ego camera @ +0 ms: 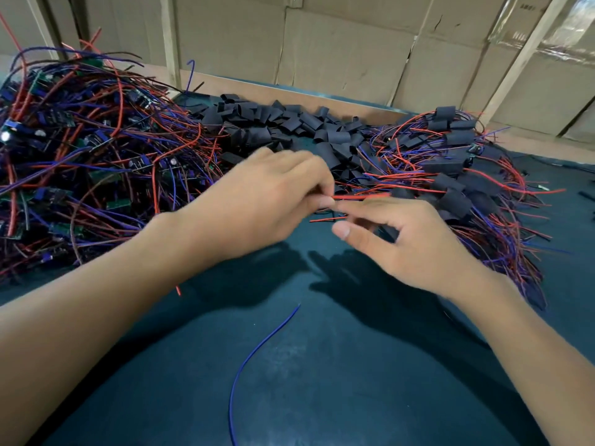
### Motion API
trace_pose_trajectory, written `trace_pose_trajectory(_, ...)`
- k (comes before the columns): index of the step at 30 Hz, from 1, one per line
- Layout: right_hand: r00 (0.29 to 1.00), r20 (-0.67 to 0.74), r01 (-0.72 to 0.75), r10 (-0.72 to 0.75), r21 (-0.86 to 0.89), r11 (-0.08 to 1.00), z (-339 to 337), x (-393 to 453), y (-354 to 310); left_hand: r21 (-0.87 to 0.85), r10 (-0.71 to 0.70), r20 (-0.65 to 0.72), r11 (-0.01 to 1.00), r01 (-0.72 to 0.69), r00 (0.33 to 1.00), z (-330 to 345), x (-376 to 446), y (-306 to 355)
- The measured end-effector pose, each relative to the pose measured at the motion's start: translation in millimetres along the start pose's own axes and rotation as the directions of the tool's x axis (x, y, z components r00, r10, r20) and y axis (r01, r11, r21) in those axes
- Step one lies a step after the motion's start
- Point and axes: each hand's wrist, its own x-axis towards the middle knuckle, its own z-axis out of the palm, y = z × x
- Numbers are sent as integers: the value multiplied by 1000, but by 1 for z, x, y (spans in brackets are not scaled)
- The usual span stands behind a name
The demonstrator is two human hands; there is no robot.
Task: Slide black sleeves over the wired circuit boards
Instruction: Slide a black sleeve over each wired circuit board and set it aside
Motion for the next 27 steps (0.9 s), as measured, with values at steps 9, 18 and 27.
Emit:
trace_pose_trajectory(9,980,-152,-49,128,443,895,8,3,-6,-173,-71,-129,984,48,989,13,-6,14)
trace_pose_trajectory(18,860,-348,49,373,784,619,-2,12,-6,-141,-322,53,935,326,945,33,-12,-19)
trace_pose_trajectory(27,849,51,-251,525,915,317,-20,12,-12,311,-313,344,927,208,885,45,-5,-25)
